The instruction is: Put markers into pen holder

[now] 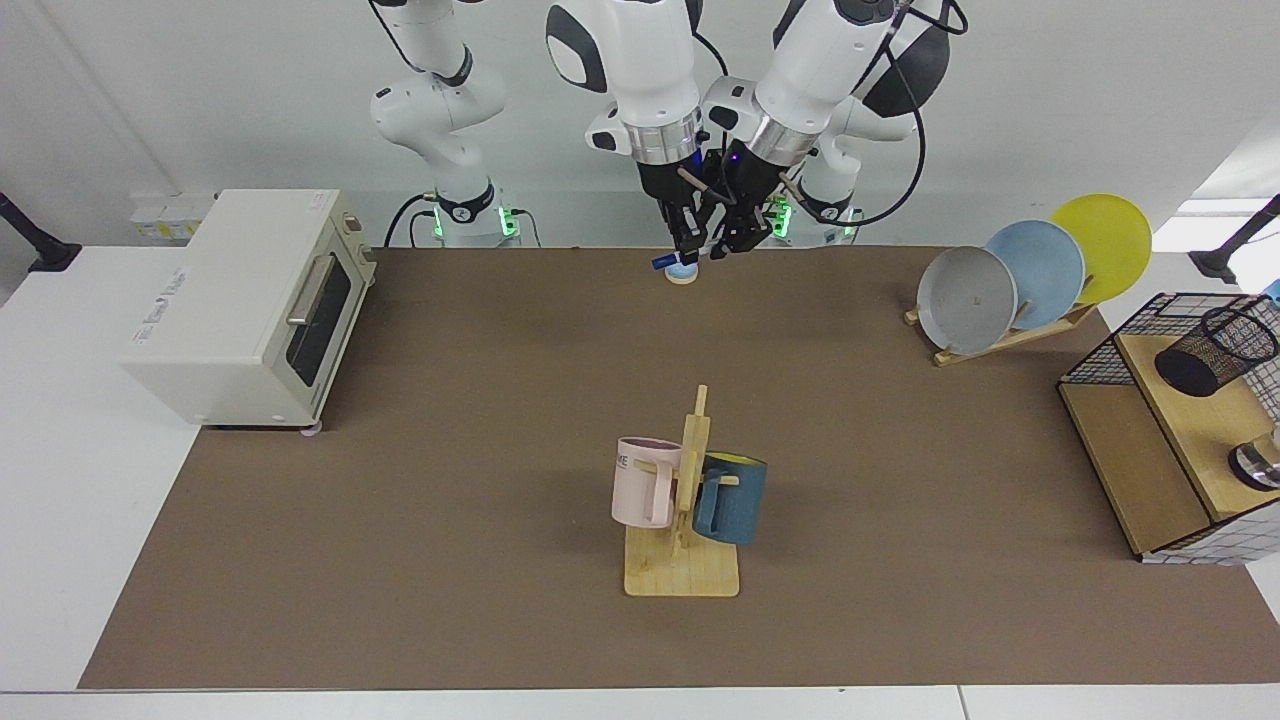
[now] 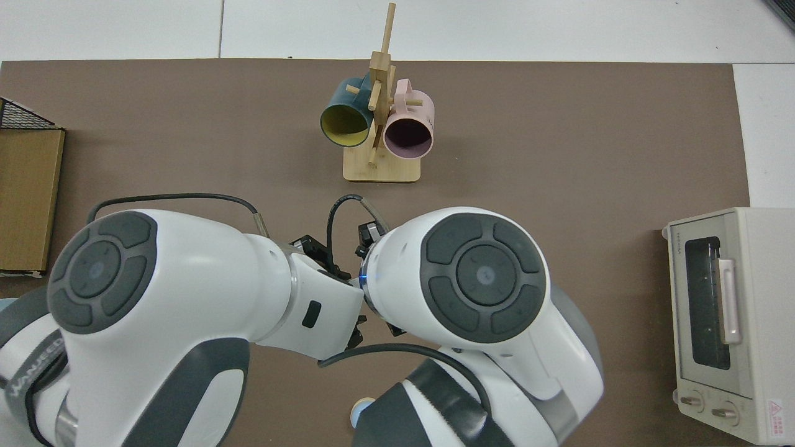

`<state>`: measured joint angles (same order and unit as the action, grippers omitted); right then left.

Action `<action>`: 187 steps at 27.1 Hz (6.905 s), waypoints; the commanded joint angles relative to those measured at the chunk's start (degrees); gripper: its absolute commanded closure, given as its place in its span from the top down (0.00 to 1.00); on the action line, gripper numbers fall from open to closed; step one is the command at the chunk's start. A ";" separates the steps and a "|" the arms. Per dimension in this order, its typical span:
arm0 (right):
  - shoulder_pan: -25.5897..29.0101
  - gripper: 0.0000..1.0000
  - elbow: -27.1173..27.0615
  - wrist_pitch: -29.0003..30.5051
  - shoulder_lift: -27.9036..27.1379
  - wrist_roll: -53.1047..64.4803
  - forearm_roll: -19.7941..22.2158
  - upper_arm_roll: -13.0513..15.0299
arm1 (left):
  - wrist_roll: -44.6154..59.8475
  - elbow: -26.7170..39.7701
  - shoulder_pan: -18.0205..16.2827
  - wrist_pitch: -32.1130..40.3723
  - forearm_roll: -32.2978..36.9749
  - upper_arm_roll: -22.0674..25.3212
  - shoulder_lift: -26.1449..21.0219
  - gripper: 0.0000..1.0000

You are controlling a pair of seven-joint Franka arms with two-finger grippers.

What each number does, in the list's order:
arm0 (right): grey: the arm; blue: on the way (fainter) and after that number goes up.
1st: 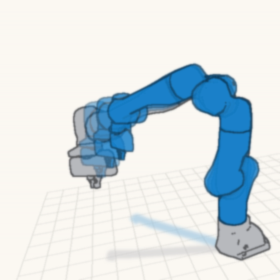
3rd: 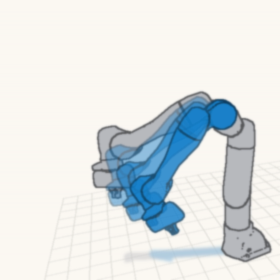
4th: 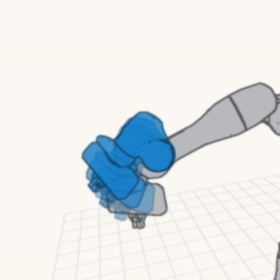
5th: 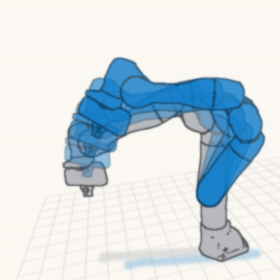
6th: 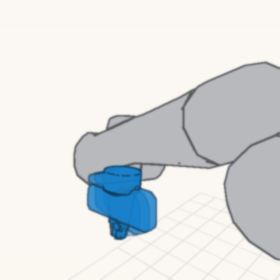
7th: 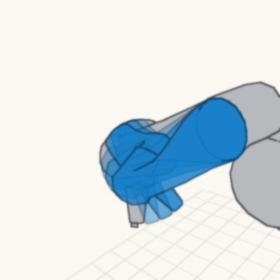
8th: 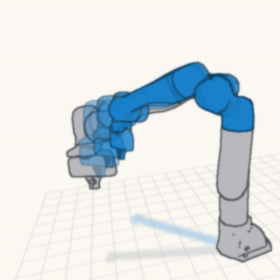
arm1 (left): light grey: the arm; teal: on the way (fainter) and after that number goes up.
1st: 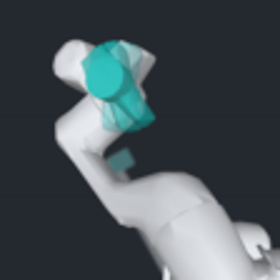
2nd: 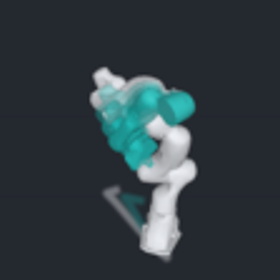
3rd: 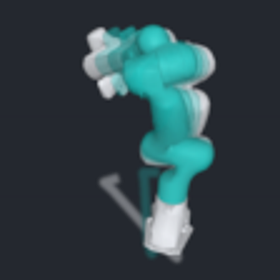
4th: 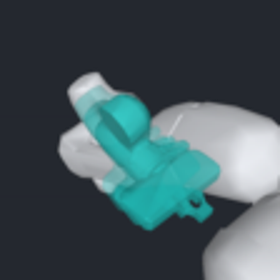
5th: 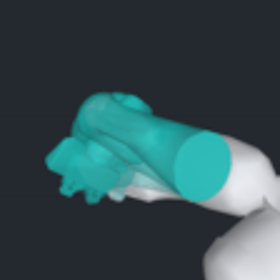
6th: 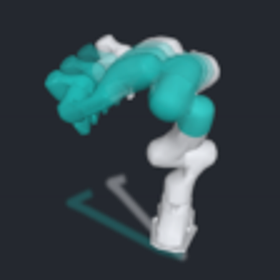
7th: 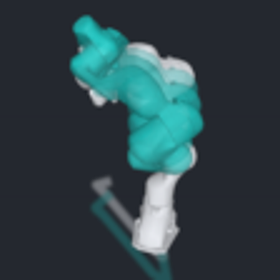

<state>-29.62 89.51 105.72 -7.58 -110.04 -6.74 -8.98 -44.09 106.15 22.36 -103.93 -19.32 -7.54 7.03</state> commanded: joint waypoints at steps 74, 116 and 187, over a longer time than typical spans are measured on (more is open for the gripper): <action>14.59 0.99 4.27 -4.21 4.42 44.55 3.05 0.19 | 3.67 -1.38 -9.95 0.92 6.30 1.04 1.06 0.00; 21.80 0.99 5.77 -12.91 9.78 91.94 8.76 0.10 | -10.04 -21.60 -27.27 12.26 48.05 2.44 -6.85 0.00; 28.66 0.99 3.22 -13.26 9.69 97.83 5.60 0.01 | -37.56 -10.97 -45.30 -12.70 73.46 2.18 -15.03 0.00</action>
<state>-2.12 92.75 91.80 1.93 -13.79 0.14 -8.48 -81.43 92.01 -22.05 -115.08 53.01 -5.00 -9.63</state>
